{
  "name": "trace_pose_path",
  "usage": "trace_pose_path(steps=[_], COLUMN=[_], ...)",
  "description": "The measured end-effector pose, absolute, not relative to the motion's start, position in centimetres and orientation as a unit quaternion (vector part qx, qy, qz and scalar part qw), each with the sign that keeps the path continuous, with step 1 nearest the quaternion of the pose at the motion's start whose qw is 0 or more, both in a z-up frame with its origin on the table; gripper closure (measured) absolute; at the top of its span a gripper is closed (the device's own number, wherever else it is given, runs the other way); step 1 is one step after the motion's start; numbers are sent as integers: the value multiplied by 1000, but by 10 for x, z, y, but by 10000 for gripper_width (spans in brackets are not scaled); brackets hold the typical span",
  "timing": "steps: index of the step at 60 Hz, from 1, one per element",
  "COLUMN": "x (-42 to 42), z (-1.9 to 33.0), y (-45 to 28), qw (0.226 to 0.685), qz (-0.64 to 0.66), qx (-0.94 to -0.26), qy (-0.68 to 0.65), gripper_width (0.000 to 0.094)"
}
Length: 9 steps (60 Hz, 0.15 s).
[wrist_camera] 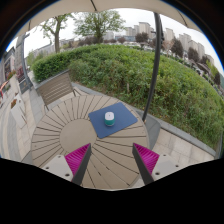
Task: Arrange mouse
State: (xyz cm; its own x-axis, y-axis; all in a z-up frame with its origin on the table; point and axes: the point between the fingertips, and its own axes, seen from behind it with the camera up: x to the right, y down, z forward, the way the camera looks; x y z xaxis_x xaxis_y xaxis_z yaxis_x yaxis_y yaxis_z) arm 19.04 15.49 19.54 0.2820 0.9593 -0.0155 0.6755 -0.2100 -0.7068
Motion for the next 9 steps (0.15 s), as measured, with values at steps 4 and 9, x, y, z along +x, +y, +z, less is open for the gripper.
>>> trace_pose_path(steps=[4, 9], x=[191, 192], z=[198, 202], y=[162, 171], qw=[310, 315], qz=[232, 229], qx=[-741, -741], qy=[-549, -547], gripper_width=[88, 88])
